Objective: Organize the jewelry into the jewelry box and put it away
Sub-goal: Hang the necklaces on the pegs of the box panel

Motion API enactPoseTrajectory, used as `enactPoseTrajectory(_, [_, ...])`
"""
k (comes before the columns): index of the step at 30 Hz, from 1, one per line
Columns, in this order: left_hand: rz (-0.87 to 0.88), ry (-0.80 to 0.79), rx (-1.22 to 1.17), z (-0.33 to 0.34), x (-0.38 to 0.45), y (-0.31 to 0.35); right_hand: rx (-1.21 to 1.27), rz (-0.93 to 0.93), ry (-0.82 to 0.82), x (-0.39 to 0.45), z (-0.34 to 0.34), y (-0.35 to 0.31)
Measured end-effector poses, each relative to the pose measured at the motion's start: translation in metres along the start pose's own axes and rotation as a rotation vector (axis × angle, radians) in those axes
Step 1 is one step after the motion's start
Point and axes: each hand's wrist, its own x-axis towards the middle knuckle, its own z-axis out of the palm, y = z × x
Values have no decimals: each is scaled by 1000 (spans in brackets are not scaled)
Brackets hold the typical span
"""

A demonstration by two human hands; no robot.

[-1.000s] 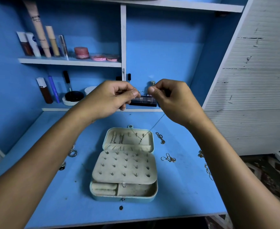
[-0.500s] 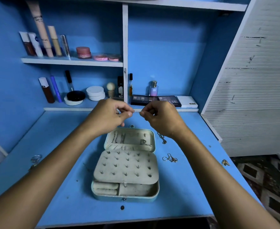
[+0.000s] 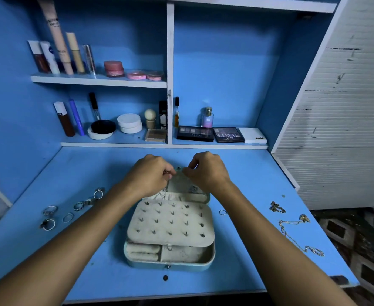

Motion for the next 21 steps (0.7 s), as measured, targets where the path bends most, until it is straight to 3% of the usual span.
enactPoseTrajectory(5, [-17,-118,81,9,4,-2,-80,57,-8,0,10,0])
enactPoseTrajectory(13, [-46,-171,177,7,10,2,-184,96,25,1,20,-5])
enactPoseTrajectory(21, [-103,-248,37,-6,8,13,-221,146,-77,7,10,-9])
